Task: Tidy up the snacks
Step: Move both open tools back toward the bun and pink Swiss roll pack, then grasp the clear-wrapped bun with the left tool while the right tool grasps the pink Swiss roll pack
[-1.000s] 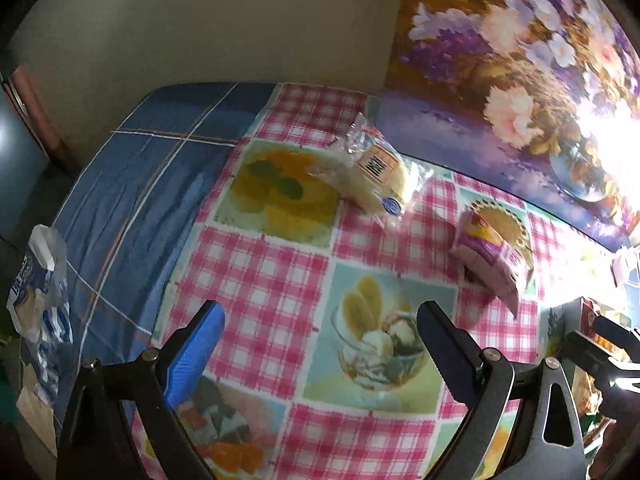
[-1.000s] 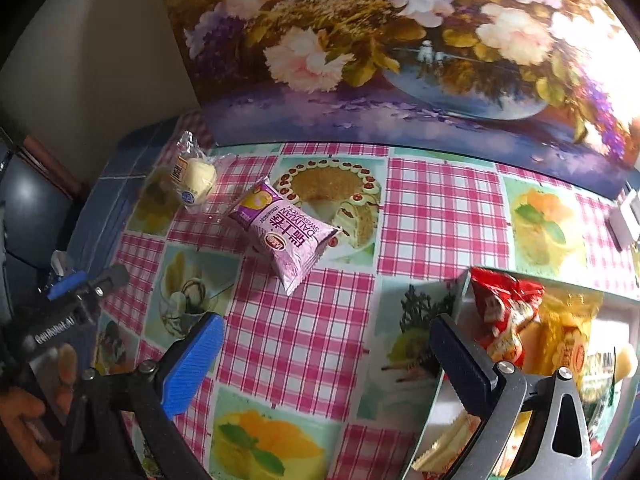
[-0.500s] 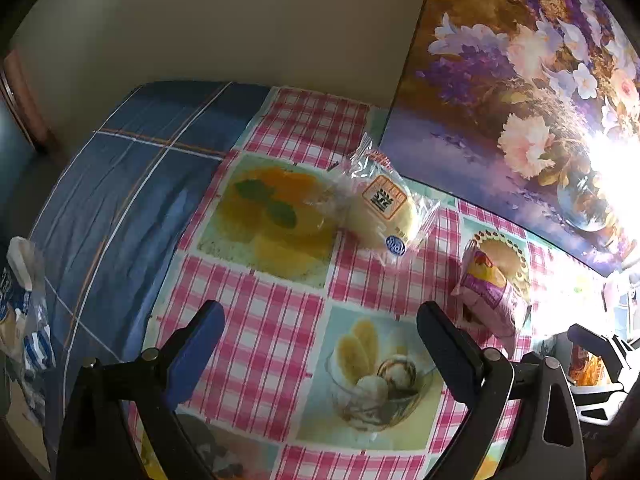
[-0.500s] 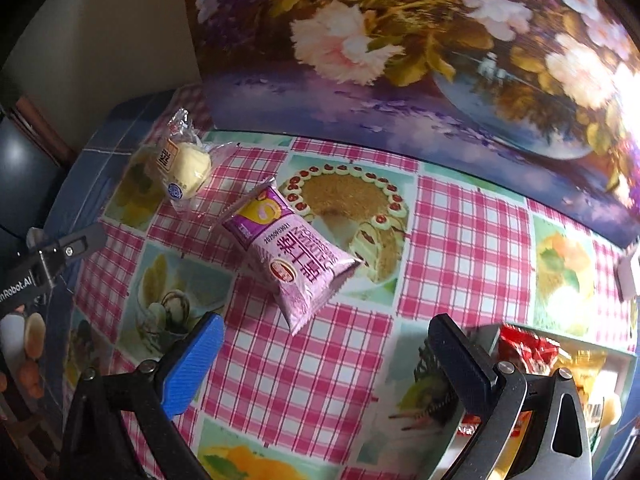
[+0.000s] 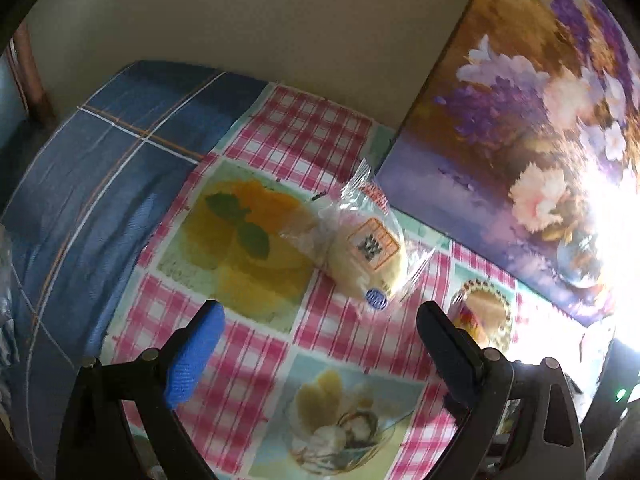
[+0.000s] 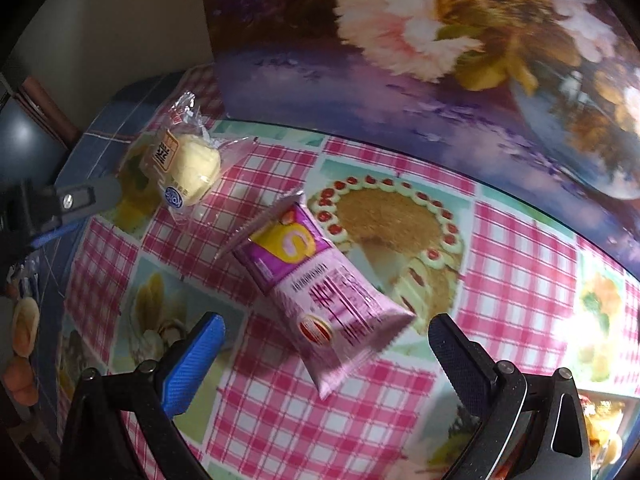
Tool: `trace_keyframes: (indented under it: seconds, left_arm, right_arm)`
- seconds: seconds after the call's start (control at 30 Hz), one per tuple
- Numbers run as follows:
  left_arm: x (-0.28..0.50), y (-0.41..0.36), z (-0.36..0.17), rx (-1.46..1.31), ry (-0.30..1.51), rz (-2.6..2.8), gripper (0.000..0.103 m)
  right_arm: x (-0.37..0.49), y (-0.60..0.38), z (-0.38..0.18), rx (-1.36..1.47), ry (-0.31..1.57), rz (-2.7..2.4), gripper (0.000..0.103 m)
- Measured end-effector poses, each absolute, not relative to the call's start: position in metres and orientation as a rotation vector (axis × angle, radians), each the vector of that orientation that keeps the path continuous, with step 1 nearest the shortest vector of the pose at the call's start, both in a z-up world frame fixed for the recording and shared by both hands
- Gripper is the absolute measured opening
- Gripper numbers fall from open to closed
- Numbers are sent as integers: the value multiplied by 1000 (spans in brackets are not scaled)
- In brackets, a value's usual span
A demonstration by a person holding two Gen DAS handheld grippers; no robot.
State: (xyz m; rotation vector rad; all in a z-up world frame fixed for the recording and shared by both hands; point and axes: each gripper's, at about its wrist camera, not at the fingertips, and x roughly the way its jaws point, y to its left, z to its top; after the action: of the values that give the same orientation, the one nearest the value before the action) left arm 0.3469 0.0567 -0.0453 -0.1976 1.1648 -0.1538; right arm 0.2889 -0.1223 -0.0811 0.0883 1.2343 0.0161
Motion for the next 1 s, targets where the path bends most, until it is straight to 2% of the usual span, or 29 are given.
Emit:
trace_keyframes:
  seconds: [0.47, 0.67, 0.73, 0.8, 0.9, 1.0]
  left_arm:
    - [381, 40, -73, -283, 1181, -114, 97]
    - [392, 39, -79, -295, 1177, -91, 94]
    - [394, 36, -80, -287, 1174, -93, 89]
    - [394, 34, -79, -279, 1172, -90, 86]
    - [392, 29, -76, -272, 1169, -113, 69]
    - [391, 27, -75, -247, 1164, -114, 63]
  right_arm:
    - [313, -126, -104, 46, 1243, -7, 101]
    - [322, -125, -102, 11, 1226, -11, 80]
    - [328, -126, -100, 1, 1217, -16, 63]
    - [329, -126, -97, 7, 1216, -15, 53]
    - [332, -129, -94, 26, 1217, -17, 48]
    - [330, -135, -93, 31, 1219, -16, 47]
